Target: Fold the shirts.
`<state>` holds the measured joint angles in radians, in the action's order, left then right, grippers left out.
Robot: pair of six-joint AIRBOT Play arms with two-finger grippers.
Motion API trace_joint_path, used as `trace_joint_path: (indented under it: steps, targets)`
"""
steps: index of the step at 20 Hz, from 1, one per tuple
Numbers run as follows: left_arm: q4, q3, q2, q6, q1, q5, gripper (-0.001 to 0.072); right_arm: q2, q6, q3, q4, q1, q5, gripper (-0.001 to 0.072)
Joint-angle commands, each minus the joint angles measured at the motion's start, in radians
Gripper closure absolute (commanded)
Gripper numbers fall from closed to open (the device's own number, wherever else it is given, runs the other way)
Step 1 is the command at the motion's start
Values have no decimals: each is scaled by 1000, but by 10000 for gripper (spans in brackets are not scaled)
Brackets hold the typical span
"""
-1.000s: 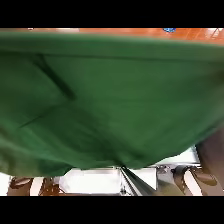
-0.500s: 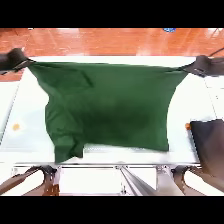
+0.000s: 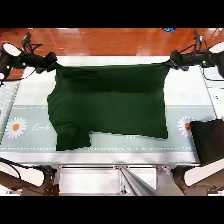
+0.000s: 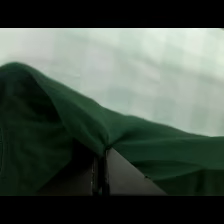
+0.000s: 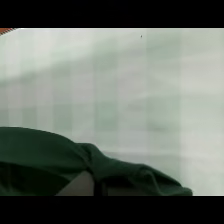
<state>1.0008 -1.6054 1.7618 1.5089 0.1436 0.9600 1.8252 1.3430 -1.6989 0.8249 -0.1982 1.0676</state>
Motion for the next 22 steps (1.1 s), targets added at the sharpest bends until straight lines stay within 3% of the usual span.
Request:
trace_joint_path:
  steps: [1, 5, 7, 10, 12, 13, 14, 15, 19, 22]
  targets:
    - [-8, -30, 49, 6, 16, 53, 690, 60, 12, -51, -10, -2, 55, 684]
    - [-4, -39, 59, -182, 49, 294, 690, 48, -30, -47, 76, -38, 272, 684]
    - [32, -2, 77, -199, 43, 369, 690, 48, -28, -9, 183, -19, 353, 684]
    - [54, 66, 90, -196, 37, 370, 687, 48, -28, 76, 214, 10, 354, 684]
    - [55, 81, 92, -196, 38, 403, 607, 48, -18, 110, 227, 24, 337, 684]
    - [55, 80, 91, -196, 38, 427, 478, 48, 11, 112, 243, 27, 335, 675]
    - [60, 74, 89, -196, 39, 464, 234, 45, 63, 111, 260, 27, 333, 535]
    - [82, 64, 85, -178, 45, 500, 200, 36, 98, 110, 263, 18, 347, 284]
    - [95, 69, -8, -132, 117, 580, 200, -100, 111, 110, 386, -55, 419, 299]
    - [97, 167, -140, -137, 194, 565, 200, -263, 161, 221, 464, -138, 358, 300]
